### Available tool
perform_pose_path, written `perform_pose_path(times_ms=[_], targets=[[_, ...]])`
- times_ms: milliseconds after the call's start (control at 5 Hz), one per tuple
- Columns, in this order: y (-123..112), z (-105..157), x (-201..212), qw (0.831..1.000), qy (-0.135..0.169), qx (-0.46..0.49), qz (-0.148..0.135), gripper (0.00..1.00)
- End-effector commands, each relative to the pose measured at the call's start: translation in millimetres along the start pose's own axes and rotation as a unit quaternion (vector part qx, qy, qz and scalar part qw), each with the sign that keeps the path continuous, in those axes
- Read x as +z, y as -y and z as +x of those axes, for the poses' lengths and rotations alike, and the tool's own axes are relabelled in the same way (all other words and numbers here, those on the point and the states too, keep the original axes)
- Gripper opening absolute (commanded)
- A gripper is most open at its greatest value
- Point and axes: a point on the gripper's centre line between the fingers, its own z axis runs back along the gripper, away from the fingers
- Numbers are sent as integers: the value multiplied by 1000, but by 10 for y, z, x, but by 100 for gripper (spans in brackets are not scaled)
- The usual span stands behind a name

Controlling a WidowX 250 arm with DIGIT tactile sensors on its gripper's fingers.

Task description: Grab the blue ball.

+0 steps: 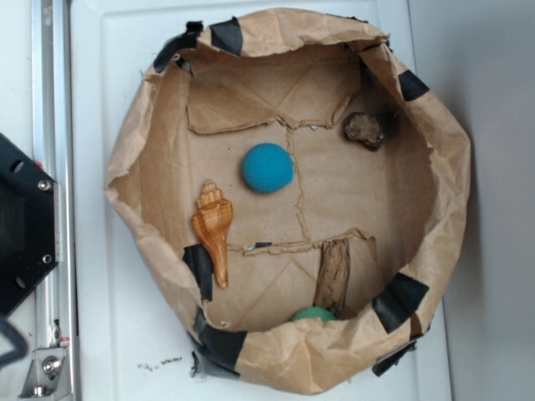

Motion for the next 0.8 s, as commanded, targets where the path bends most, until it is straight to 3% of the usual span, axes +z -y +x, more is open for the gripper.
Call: perform_pose_path(times_ms=[0, 200, 600], targets=[[0, 0, 0, 1000, 0, 0, 0, 100], [-99, 479, -234, 1000, 15, 13, 18, 100], [-246, 1440, -678, 999, 10, 3, 39, 100]])
